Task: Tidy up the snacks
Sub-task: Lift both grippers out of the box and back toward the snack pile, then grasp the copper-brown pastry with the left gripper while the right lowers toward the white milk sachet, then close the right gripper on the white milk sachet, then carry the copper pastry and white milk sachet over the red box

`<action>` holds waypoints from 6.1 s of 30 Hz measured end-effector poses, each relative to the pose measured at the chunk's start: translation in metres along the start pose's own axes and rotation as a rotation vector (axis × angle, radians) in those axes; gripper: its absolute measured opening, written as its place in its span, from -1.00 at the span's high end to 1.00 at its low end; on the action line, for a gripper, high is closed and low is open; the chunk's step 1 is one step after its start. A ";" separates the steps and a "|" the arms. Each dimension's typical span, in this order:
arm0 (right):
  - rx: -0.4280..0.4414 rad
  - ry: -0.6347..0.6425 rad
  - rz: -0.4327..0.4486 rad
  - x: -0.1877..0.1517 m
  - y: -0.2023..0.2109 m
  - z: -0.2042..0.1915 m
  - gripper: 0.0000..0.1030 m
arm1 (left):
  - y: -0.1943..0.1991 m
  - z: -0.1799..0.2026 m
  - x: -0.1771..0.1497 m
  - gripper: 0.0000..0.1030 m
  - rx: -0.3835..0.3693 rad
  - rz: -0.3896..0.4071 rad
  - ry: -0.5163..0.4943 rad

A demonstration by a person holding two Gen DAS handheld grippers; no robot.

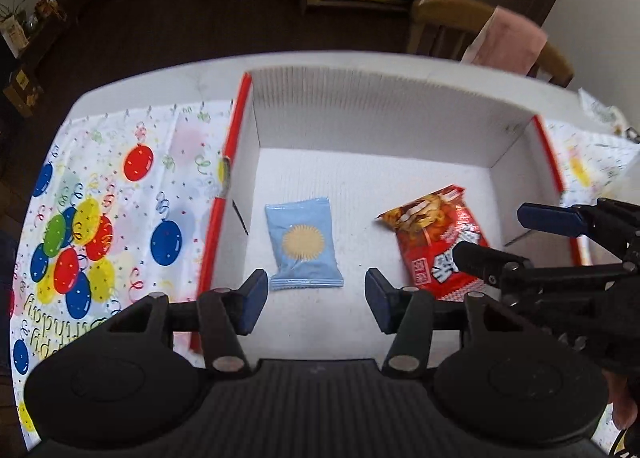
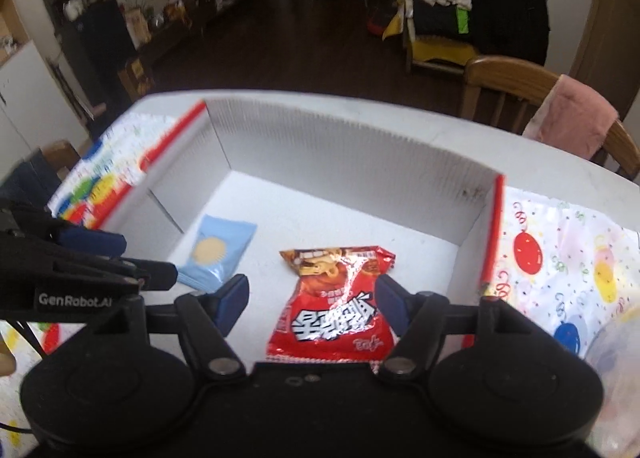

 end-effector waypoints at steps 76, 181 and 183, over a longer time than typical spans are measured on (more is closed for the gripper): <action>-0.039 -0.080 -0.031 -0.205 0.158 -0.046 -0.89 | 0.037 -0.084 -0.196 -0.54 0.245 -0.213 0.818; 0.131 -0.050 0.024 -0.157 0.140 -0.155 0.13 | 0.114 -0.099 -0.203 0.04 -0.052 -0.099 0.296; 0.109 -0.074 0.054 -0.140 0.142 -0.141 0.13 | 0.117 -0.089 -0.186 0.04 -0.082 -0.095 0.288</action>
Point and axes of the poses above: each gripper's, at about its wrist camera, not at the fingertips, and y roughly against the way its jaws point, z to its right, x to its top, the point moved 6 cm from there along -y, roughly the way its jaws point, and after that the axes turned 13 degrees about z, right-handed, at the moved point
